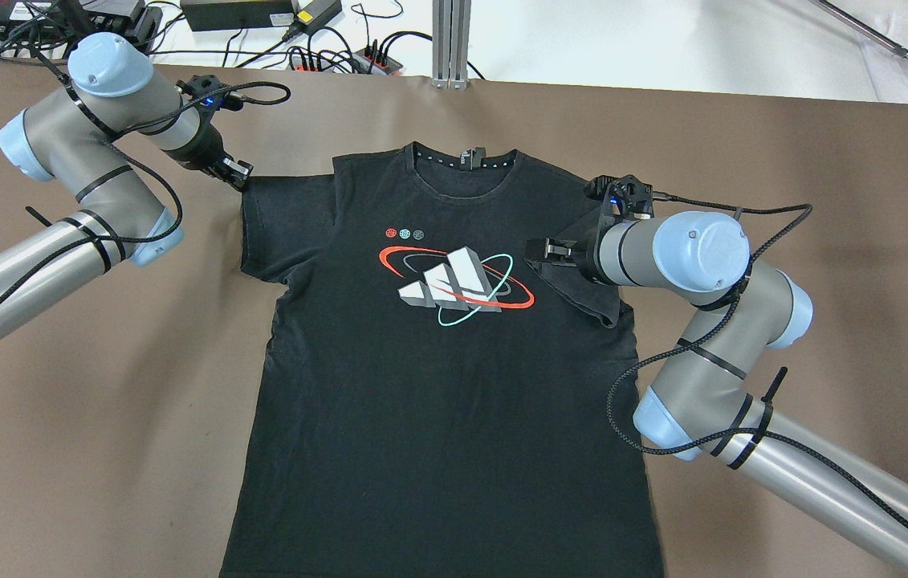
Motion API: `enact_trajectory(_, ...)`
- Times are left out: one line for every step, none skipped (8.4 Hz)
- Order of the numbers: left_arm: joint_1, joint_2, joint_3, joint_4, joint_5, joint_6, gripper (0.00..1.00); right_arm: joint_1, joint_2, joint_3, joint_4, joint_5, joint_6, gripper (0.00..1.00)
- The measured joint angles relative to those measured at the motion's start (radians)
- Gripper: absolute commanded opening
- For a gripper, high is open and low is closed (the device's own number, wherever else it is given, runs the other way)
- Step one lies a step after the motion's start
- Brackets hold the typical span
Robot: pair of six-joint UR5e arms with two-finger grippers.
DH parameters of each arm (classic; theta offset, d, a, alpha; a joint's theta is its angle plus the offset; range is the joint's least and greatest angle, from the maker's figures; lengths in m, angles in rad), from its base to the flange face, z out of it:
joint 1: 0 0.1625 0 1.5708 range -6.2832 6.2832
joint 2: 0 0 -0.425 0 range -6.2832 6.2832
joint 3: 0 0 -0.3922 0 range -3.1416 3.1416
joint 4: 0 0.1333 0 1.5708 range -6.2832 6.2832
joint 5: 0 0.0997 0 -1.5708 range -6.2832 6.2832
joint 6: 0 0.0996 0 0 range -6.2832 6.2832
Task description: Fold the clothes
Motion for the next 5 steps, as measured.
enact_trajectory(-0.003,0.037,-0.053,0.0,-0.001,-0.006,0.0,-0.001,-0.005,0.01,0.0,-0.001,0.0,0.95)
enact_trajectory(-0.004,0.079,-0.116,0.001,-0.003,-0.017,0.0,-0.001,-0.017,0.028,-0.001,-0.001,0.0,0.95)
enact_trajectory(-0.003,0.114,-0.168,0.001,-0.004,-0.034,0.0,-0.002,-0.027,0.043,-0.001,0.0,0.0,0.95)
enact_trajectory(-0.003,0.142,-0.211,0.002,-0.005,-0.053,0.0,-0.002,-0.033,0.05,-0.002,0.001,0.0,0.95)
enact_trajectory(-0.001,0.165,-0.247,0.003,-0.005,-0.072,0.0,-0.002,-0.036,0.055,-0.002,0.001,0.0,0.95)
